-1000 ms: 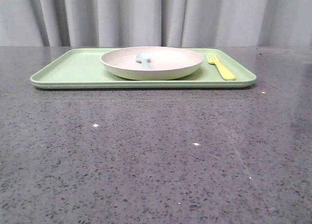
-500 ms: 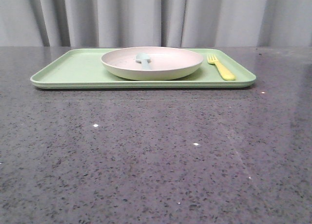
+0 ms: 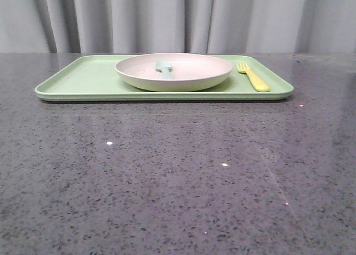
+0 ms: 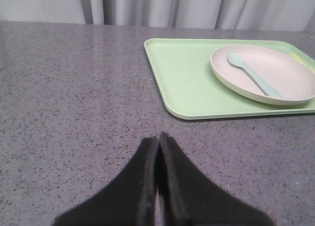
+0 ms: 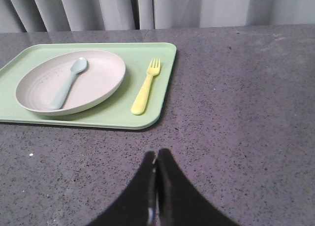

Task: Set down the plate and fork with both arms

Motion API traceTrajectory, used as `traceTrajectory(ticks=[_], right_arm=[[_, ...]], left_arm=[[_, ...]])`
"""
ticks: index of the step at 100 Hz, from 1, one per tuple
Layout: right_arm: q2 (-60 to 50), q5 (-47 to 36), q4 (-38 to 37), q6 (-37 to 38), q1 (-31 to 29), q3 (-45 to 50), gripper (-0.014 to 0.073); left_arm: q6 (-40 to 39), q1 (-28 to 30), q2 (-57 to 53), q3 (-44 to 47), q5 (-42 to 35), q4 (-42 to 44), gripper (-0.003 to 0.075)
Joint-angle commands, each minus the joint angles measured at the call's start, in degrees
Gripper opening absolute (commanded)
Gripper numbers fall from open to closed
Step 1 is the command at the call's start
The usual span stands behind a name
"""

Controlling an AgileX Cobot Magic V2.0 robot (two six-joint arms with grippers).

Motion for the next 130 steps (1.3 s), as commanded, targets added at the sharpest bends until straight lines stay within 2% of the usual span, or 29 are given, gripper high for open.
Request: traceTrajectory(ticks=[1, 67, 77, 82, 101, 118, 130], right_arm=[[0.2, -4.5, -0.6, -0.5, -0.3, -1.4, -0.0048], [0.2, -4.5, -0.6, -0.5, -0.3, -1.4, -0.0048], [0.2, -4.5, -0.6, -0.5, -0.3, -1.4, -0.0048], [0.2, -4.5, -0.6, -0.5, -0.3, -1.4, -0.0048], [0.2, -4.5, -0.6, -0.5, -0.3, -1.4, -0.0048], [0.2, -4.5, -0.6, -0.5, -0.3, -1.4, -0.0048], [0.2, -4.5, -0.6, -0.5, -0.3, -1.4, -0.0048]], left_arm=[[-0.5, 0.1, 0.3, -1.6, -4.4, 0.5, -0.0020], [-0.5, 0.1, 0.3, 0.3, -4.6, 0.6, -0.0020], [-0.5, 1.8, 0.0, 1.2, -4.6, -0.3, -0.0021], [-0.5, 3.2, -0.5, 2.2, -7.2, -1.5, -0.0021], [10.5, 9.6, -3.8, 7.2, -20.0, -3.9, -0.0021], [22.6, 15.4, -7.1, 11.2, -22.5, -11.6, -0.0021], [23.7, 17.8, -10.5, 14.0, -23.6, -11.7, -0.0021]])
